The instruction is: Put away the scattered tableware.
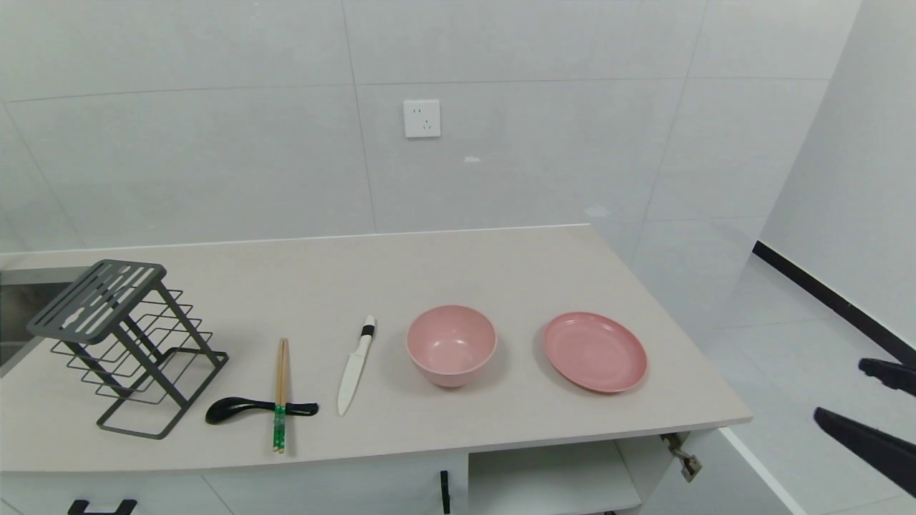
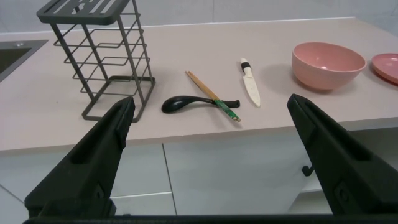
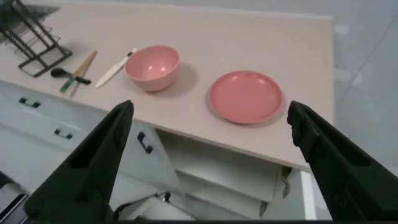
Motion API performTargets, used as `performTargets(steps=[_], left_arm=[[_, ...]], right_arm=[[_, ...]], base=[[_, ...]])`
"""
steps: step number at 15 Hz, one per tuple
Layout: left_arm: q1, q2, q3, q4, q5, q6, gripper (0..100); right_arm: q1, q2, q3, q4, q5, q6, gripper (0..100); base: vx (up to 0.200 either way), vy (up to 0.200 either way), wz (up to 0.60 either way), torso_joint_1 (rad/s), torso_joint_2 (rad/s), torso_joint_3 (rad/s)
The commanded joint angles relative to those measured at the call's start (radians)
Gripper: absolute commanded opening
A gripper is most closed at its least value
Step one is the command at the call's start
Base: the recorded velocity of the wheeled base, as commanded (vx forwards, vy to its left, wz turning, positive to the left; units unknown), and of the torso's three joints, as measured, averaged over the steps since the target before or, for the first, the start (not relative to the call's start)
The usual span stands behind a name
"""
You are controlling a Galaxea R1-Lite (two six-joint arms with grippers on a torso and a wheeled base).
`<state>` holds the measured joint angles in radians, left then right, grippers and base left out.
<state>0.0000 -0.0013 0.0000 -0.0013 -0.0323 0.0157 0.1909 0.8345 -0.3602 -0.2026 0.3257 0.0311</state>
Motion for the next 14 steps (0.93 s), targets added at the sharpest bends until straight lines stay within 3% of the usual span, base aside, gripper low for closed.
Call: performTargets(steps=[1, 4, 10, 14], left_arm=[[0.000, 0.001, 0.000, 0.000, 0.000, 0.000, 100], [0.000, 0.001, 0.000, 0.000, 0.000, 0.000, 100], [0.000, 0.001, 0.000, 0.000, 0.002, -0.002, 100], [0.000, 0.001, 0.000, 0.000, 0.002, -0.002, 100]], right_arm=[[0.022, 0.164, -0.002, -0.046, 0.019, -0.008, 100], [0.021, 0.278, -0.005, -0.138, 0.024, 0.001, 100], [0.010, 0.457, -0.009, -0.164, 0.019, -0.010, 100], [-0.091, 0.669, -0.005, -0.340, 0.019, -0.145, 100]], base=[[0.000, 0.000, 0.00, 0.000, 0.00, 0.000], [0.000, 0.000, 0.00, 0.000, 0.00, 0.000], [0.000, 0.000, 0.00, 0.000, 0.00, 0.000], [0.000, 0.000, 0.00, 0.000, 0.00, 0.000]])
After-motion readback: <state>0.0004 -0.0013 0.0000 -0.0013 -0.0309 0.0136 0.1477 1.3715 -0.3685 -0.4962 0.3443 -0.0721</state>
